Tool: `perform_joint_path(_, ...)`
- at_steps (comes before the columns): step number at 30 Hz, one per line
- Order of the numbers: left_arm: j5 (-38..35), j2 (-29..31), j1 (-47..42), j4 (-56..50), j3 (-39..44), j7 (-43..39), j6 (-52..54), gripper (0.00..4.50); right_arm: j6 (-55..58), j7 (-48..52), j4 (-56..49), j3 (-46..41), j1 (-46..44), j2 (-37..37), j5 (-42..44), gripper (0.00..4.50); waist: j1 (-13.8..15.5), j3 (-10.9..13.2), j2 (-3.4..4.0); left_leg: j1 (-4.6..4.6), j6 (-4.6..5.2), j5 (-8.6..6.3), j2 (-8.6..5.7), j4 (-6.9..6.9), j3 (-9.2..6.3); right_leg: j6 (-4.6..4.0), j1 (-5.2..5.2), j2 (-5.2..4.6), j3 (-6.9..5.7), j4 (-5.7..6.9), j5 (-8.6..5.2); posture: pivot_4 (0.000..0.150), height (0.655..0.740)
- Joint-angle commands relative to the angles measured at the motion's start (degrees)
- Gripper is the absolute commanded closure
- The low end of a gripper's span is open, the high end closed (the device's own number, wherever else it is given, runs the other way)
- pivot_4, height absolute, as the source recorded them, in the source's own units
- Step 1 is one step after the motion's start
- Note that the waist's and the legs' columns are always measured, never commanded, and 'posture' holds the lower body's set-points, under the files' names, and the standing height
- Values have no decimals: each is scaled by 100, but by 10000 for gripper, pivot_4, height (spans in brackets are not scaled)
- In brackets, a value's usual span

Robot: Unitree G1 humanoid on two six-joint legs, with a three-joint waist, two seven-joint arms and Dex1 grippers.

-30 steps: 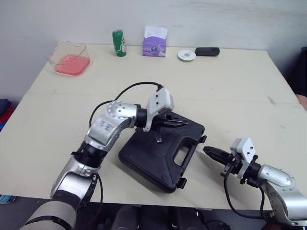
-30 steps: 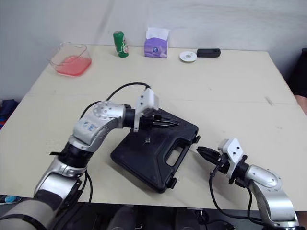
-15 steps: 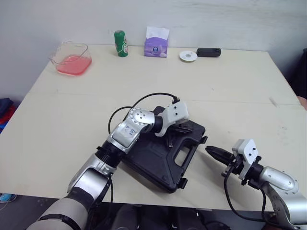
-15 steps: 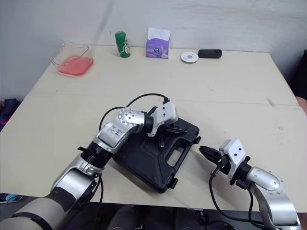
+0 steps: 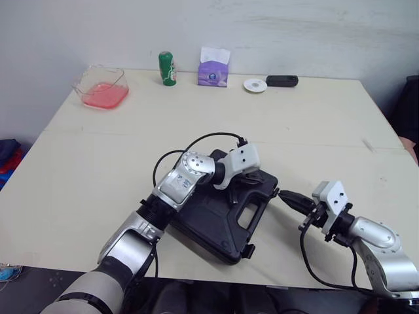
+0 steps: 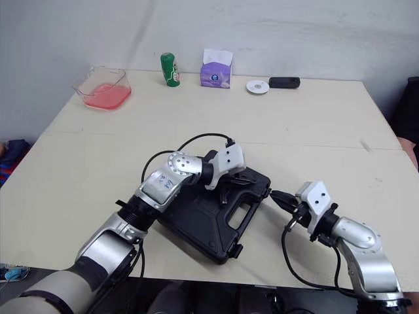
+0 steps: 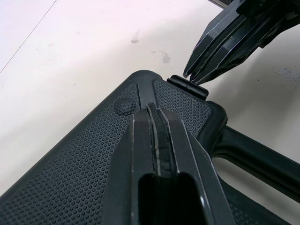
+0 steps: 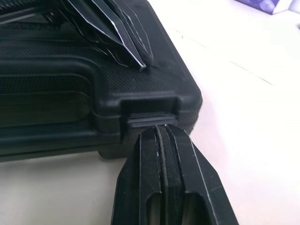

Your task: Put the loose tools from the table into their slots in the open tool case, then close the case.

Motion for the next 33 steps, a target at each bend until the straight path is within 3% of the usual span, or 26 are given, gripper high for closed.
perform_joint_path(1, 382, 131, 444, 438, -369, -19, 449, 45000, -161, 67, 18, -73, -65, 18, 70, 44217, 0, -1, 0, 0, 0, 0, 0, 0, 0, 0, 0, 0, 0, 0, 0, 1500, 7400)
perform_joint_path(23, 516, 261, 477, 489, -490, -107, 504, 45000, -76, 316, 248, 291, -594, 134, 66, 44217, -34, -8, 9, 3, -2, -2, 6, -10, -5, -12, 0, -9, -1, -5, -6, 1500, 7400)
perform_joint_path(33, 568, 279, 552, 485, -634, -138, 636, 45000, 147, 392, 247, 560, -896, 257, -1, 44217, -180, -16, 10, 4, -5, -3, 13, -19, -8, -23, -2, -9, -2, -6, -11, 1500, 7400)
